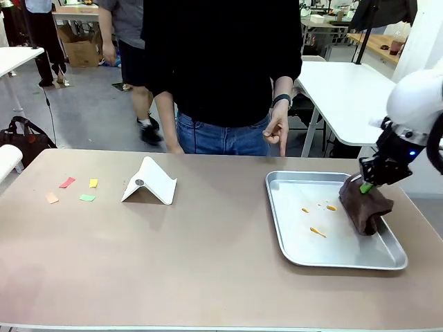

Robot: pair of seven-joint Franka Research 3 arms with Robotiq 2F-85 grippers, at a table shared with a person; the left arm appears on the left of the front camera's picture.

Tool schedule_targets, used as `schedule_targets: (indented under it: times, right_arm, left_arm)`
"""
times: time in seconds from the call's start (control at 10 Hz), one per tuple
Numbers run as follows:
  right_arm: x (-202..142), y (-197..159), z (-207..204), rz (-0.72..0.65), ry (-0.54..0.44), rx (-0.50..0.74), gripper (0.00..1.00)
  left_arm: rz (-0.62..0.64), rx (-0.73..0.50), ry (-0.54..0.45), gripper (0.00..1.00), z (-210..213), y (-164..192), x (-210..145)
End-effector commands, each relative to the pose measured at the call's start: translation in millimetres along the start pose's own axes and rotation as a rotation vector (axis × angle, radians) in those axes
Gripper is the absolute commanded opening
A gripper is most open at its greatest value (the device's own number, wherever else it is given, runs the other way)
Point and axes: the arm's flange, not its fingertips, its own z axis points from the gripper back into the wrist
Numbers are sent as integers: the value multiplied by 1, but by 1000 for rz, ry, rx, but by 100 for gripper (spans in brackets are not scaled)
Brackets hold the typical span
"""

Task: Clean the surface of the table.
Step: If a person points to the right, clean the right side of the table with your right hand, and if they point to the left, clean the left side with your left hand.

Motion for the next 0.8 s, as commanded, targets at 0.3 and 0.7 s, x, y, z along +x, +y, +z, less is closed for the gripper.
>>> schedule_targets:
  times: [0.3, 0.7]
  right_arm:
    - [26, 40, -54, 24, 88, 51, 10]
    - [26, 85, -82, 131, 146, 99, 10]
  left_arm:
    - [-20, -19, 0, 0, 2, -5, -2]
    - [-20, -19, 0, 0, 2, -5, -2]
